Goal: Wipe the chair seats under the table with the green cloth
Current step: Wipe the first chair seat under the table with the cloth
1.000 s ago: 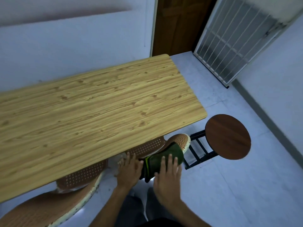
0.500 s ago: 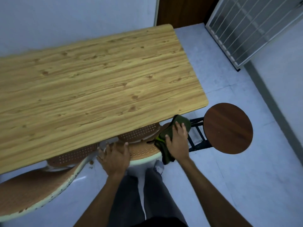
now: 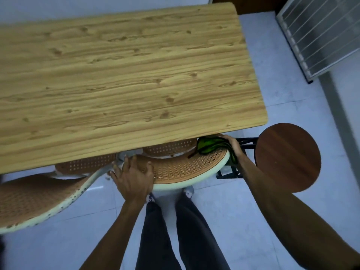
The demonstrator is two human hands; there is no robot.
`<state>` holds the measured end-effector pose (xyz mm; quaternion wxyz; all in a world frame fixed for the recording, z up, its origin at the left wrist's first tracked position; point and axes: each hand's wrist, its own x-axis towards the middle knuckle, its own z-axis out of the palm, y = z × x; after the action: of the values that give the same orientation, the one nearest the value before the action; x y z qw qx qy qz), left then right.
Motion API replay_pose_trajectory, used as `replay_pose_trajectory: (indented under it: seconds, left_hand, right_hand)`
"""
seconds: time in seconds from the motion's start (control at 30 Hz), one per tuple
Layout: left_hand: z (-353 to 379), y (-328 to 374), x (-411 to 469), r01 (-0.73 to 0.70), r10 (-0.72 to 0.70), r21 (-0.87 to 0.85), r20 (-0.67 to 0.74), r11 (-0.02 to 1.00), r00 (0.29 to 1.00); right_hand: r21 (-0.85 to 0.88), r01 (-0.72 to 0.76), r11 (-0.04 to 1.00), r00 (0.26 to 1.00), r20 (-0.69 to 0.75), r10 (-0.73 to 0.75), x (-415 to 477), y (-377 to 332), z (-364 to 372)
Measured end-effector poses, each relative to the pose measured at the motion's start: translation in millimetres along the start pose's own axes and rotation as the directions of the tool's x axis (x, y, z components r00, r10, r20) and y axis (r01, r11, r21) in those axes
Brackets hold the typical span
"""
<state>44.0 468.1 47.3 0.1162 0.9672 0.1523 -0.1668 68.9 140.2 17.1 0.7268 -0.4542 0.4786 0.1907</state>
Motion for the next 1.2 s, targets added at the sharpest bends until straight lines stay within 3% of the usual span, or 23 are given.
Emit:
replay_pose_trajectory:
  seconds: [0.13, 0.2, 0.23, 0.3, 0.37, 0.43, 0.53, 0.63, 0.7, 0.77, 0.87, 1.0, 1.1, 1.2]
  left_hand:
    - [-2.9, 0.8, -1.1, 0.004, -0.004, -0.010, 0.006, 1.000, 1.000]
    - [-3.3, 2.5, -1.6, 0.003, -0.003, -0.015, 0.008, 1.000, 1.000]
    - [-3.4, 2.8, -2.2, 0.008, -0.008, -0.018, 0.014, 1.000, 1.000]
    - [-3.8, 3.0, -2.3, 0.014, -0.014, -0.020, 0.023, 1.000, 1.000]
    - [-4.4, 3.3, -3.0, 0.010, -0.009, -0.015, 0.028, 1.000, 1.000]
    - [-6.2, 2.4, -2.3, 0.001, 0.000, -0.028, 0.029, 1.000, 1.000]
    - [-8.2, 2.6, -2.3, 0.004, -0.003, -0.076, 0.016, 0.997, 1.000]
    - [-8.7, 2.1, -5.7, 0.006, -0.011, -0.191, -0.026, 0.982, 1.000]
    - [-10.0, 1.0, -6.6, -0.003, -0.013, -0.251, -0.061, 0.968, 0.998]
    - [-11.9, -0.1, -7.6, -0.013, -0.014, -0.293, -0.088, 0.956, 0.996]
    - [-13.3, 0.8, -8.6, -0.010, -0.027, -0.358, -0.098, 0.934, 0.995]
    - [-8.9, 0.6, -7.4, -0.020, -0.021, -0.342, -0.116, 0.939, 0.993]
    - [-5.6, -1.8, -5.7, -0.023, -0.018, -0.340, -0.116, 0.940, 0.993]
    - [-1.1, -3.4, -3.7, -0.055, -0.001, -0.303, -0.183, 0.951, 0.983]
  right_hand:
    - [0.197, 0.109, 0.974, 0.994, 0.007, -0.113, -21.4, 14.8, 6.6]
    - [0.233, 0.199, 0.952, 0.980, -0.068, -0.189, -39.3, 32.0, 13.2]
    - [0.169, 0.260, 0.951, 0.962, -0.132, -0.240, -48.3, 42.9, 18.0]
    - [-0.184, 0.374, 0.909, 0.880, -0.240, -0.410, -73.6, 69.4, 35.8]
    - [-0.634, 0.411, 0.655, 0.747, -0.177, -0.640, -100.9, 102.7, 61.4]
    - [-0.920, 0.280, 0.275, 0.678, -0.013, -0.735, -125.3, 133.3, 92.7]
    - [-0.984, 0.176, -0.009, 0.777, 0.145, -0.613, -148.1, 151.4, 120.7]
    - [-0.932, 0.295, -0.212, 0.782, 0.363, -0.506, -148.1, 141.8, 121.0]
    - [-0.845, 0.432, -0.316, 0.776, 0.526, -0.346, -143.4, 118.4, 127.3]
    - [-0.764, 0.562, -0.316, 0.789, 0.610, -0.073, -132.1, 86.9, 140.7]
    - [-0.802, 0.589, -0.094, 0.789, 0.546, 0.283, -104.0, 54.1, 160.2]
    - [-0.867, 0.448, 0.218, 0.759, 0.498, 0.420, -68.9, 60.9, 182.8]
    - [-0.907, 0.381, 0.178, 0.824, 0.421, 0.380, -45.9, 54.3, 190.2]
    - [-0.979, 0.203, 0.013, 0.957, 0.201, 0.211, -7.5, 50.3, 165.3]
